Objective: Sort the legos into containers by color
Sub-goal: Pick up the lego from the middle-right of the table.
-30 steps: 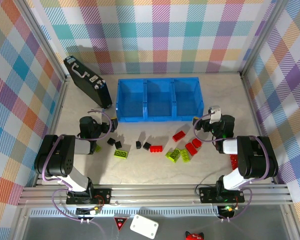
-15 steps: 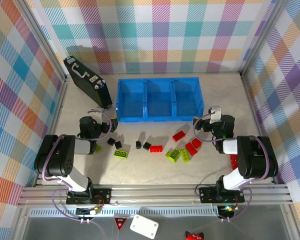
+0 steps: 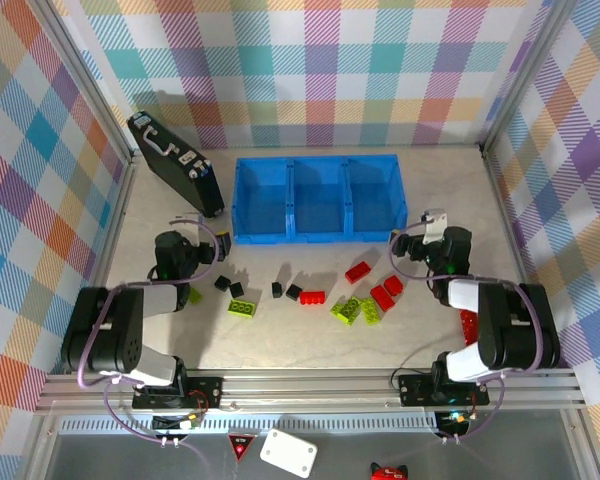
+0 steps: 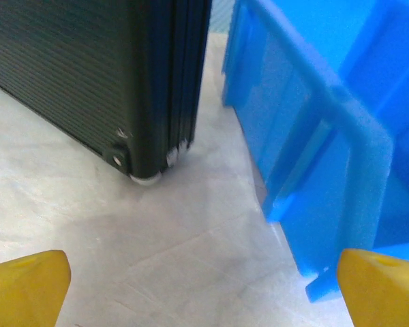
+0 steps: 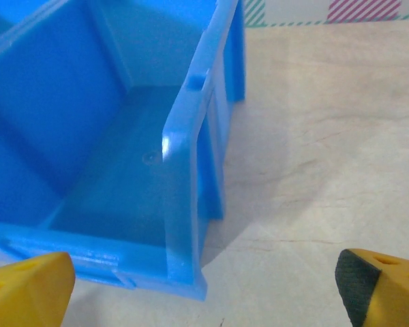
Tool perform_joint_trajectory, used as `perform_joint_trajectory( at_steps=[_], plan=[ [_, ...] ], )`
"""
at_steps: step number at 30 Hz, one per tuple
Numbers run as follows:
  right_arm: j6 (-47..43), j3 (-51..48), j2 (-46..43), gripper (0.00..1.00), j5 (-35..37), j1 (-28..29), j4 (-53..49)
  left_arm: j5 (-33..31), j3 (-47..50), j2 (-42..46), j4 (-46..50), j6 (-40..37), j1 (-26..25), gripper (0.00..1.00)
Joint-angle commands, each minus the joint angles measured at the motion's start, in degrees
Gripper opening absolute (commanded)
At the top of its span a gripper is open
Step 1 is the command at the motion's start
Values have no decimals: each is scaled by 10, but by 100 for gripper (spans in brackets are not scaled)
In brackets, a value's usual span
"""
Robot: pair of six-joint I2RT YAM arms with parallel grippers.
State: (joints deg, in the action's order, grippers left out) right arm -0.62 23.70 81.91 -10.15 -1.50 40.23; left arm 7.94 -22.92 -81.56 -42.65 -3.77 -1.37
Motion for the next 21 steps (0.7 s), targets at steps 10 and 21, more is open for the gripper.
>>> perform_joint_trajectory(
  at_steps=[10, 21],
  plan=[
    [101, 115, -144, 97, 12, 6, -381, -82, -169, 172, 473, 131, -25, 100],
    [173, 249, -147, 79, 1, 60, -708, 26, -374, 154, 794, 107, -25, 100]
  ],
)
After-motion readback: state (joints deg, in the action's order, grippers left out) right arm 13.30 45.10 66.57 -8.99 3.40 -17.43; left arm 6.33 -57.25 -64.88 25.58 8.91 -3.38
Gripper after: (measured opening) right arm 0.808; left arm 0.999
